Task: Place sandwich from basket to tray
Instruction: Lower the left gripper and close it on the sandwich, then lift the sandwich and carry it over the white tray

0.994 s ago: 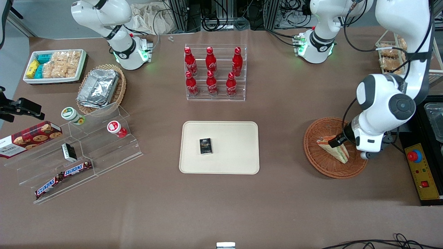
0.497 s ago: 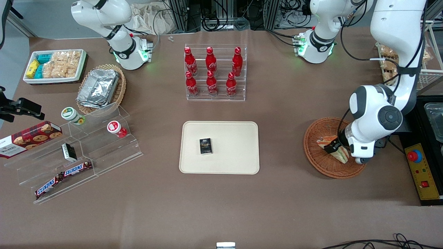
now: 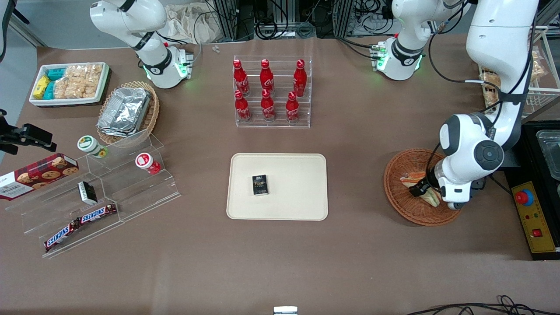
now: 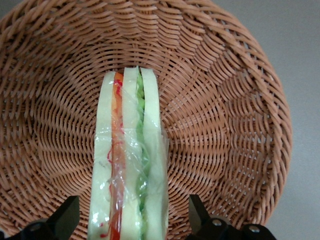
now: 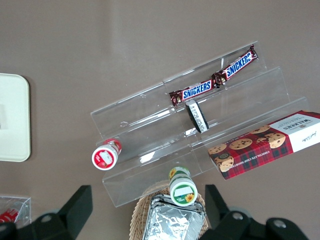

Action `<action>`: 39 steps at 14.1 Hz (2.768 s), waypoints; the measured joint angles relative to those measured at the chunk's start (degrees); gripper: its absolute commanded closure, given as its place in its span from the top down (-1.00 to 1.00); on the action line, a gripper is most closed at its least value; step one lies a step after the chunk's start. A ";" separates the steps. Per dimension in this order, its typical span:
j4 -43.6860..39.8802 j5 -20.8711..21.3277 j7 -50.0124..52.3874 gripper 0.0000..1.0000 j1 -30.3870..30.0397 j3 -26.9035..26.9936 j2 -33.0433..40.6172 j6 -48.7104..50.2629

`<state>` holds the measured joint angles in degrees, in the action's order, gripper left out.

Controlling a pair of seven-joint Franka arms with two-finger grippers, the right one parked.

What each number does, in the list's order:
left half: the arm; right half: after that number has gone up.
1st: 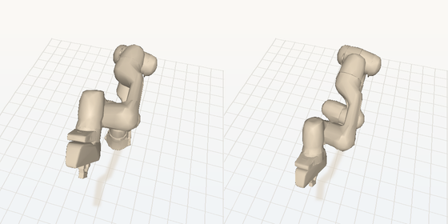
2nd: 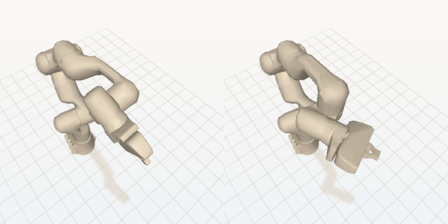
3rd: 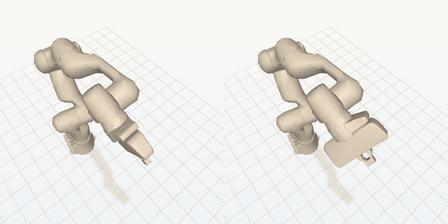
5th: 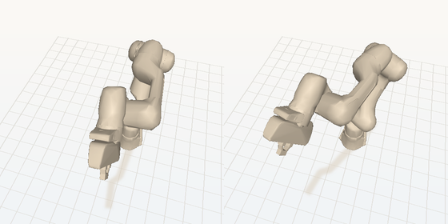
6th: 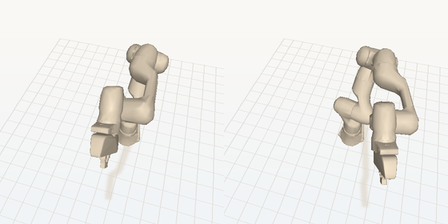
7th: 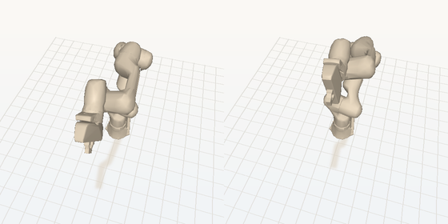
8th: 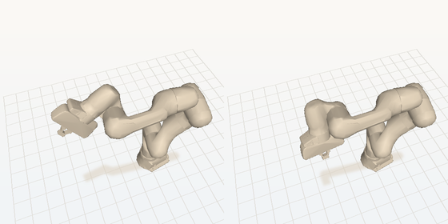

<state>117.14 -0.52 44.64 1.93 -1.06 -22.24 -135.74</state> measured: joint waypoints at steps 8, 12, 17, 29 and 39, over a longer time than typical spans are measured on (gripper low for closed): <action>-0.02 0.00 0.74 -0.52 0.00 0.27 -1.00 -1.08; -0.90 0.00 1.02 -0.60 0.04 0.99 0.97 0.82; -4.63 0.00 1.02 -0.62 0.65 -0.95 10.06 13.07; -13.93 -0.06 -3.74 -0.92 1.21 -20.18 10.39 23.64; -13.98 6.13 -4.32 -1.00 1.40 -30.16 2.09 14.64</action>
<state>103.16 5.61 40.31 3.32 -31.22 -20.14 -121.10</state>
